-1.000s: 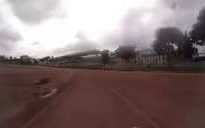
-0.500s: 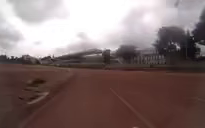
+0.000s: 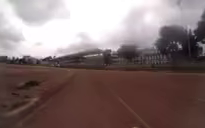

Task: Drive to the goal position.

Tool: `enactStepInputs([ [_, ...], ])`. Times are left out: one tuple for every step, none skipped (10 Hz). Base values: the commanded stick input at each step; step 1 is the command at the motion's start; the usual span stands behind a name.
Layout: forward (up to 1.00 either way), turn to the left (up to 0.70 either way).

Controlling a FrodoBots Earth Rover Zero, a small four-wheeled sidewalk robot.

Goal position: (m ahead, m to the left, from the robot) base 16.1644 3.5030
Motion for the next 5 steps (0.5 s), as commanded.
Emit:
enactStepInputs([
  [1.0,0.0],
  [1.0,0.0],
  [1.0,0.0],
  [1.0,0.0],
  [1.0,0.0],
])
